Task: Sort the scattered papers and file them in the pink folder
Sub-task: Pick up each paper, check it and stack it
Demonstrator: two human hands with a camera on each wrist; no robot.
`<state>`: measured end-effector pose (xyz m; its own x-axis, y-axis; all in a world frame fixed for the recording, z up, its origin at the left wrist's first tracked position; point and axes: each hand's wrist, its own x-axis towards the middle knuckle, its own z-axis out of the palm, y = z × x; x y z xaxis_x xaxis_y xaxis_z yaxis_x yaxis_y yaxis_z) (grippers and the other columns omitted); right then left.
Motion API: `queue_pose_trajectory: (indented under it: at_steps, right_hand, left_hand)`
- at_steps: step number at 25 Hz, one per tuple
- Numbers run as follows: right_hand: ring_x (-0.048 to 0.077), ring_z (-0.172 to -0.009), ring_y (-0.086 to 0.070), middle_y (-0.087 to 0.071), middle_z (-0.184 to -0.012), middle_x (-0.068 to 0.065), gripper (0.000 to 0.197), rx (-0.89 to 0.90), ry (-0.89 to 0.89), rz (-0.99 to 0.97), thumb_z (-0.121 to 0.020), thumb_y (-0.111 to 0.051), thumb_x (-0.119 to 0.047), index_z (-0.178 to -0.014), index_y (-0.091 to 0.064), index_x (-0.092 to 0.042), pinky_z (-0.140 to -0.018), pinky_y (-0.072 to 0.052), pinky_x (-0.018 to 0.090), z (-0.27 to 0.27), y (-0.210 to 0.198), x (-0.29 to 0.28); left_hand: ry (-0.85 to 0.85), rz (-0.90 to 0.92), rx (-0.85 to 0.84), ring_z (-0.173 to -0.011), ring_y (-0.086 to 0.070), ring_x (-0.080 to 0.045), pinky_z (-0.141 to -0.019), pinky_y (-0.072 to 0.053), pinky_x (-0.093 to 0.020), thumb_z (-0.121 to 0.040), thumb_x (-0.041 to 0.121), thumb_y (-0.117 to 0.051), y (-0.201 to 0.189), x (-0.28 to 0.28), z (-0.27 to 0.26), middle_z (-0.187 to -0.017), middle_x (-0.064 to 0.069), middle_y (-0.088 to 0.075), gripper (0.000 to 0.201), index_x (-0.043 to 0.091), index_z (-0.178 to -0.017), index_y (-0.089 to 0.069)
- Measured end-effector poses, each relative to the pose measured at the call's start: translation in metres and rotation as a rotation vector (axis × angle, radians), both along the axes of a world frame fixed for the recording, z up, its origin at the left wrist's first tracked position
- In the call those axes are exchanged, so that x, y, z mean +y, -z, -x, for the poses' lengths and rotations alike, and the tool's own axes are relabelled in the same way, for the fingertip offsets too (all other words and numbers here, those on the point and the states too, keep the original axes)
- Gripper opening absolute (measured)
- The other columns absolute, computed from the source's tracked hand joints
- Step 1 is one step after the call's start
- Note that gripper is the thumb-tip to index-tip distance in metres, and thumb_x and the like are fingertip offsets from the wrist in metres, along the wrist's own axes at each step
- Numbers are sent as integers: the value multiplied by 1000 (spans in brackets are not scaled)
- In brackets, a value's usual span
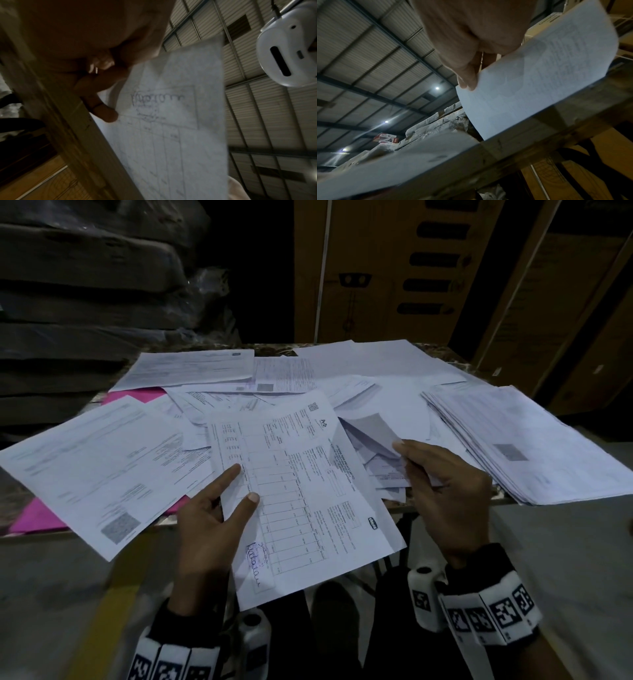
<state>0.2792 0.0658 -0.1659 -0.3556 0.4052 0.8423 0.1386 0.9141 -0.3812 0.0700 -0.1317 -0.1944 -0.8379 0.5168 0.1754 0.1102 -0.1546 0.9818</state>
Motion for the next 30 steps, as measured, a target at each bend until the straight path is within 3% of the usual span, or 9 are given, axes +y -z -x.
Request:
queue_pose_trajectory:
  at_steps: [6, 9, 14, 16, 18, 23, 26, 30]
  right_hand:
    - [22, -96, -73, -73, -106, 10, 24, 85, 61, -128, -82, -71, 12, -104, -74, 1, -77, -59, 43, -12, 28, -57]
    - [19, -99, -72, -73, -107, 8, 19, 153, 57, -118, -86, -70, 8, -104, -74, 1, -79, -59, 41, -23, 31, -83]
    - [20, -98, -73, -74, -105, 13, 20, 205, 6, -181, -84, -70, 13, -101, -75, 4, -78, -59, 40, -22, 17, -101]
    - [22, -99, -72, -74, -105, 13, 19, 169, -103, -224, -86, -68, 13, -101, -75, 4, -75, -57, 42, -24, 16, -108]
    - [21, -100, -72, -74, -107, 11, 20, 95, -194, -214, -85, -68, 14, -100, -76, 3, -75, -55, 44, -31, 24, -119]
    - [21, -103, -70, -74, -109, 7, 19, -45, -317, -243, -85, -69, 11, -98, -78, -1, -78, -50, 44, -43, 44, -139]
    - [24, -105, -69, -75, -110, 2, 19, -153, -371, -309, -94, -61, 1, -97, -78, -5, -82, -47, 46, -41, 48, -139]
    - [28, -108, -66, -75, -109, -5, 22, -262, -396, -340, -95, -58, -4, -97, -79, -11, -84, -44, 47, -39, 58, -138]
  left_hand:
    - [-4, 7, 24, -121, -57, 5, -97, -48, -13, -87, 2, -72, 0, -24, -22, -129, 14, -63, 48, 16, -132, -63]
    - [-6, 15, 49, -106, -57, 20, -81, -46, -1, -88, 3, -71, -2, -44, -39, -118, 23, -62, 45, 18, -130, -63]
    - [-10, -14, 37, -108, -57, 17, -93, -48, -10, -89, 3, -71, -1, -49, -44, -124, 15, -63, 47, 13, -134, -61]
    - [-8, -21, 55, -106, -56, 18, -92, -48, -8, -90, 3, -70, 2, -51, -45, -131, 9, -60, 47, 9, -135, -59]
    - [-8, -10, 37, -106, -59, 14, -91, -50, -12, -90, 3, -70, 10, -55, -50, -131, 5, -60, 48, 8, -136, -59]
    - [17, -16, -36, -121, -62, -12, -106, -49, -41, -91, 4, -69, 17, -61, -53, -129, 0, -64, 43, 7, -133, -61]
    - [6, -19, -35, -125, -59, -12, -110, -45, -45, -93, 23, -70, 15, -59, -51, -131, 1, -66, 39, 11, -130, -65]
    - [24, -27, -83, -127, -57, -10, -111, -44, -41, -85, 55, -67, 7, -55, -56, -132, 1, -65, 63, 11, -130, -65]
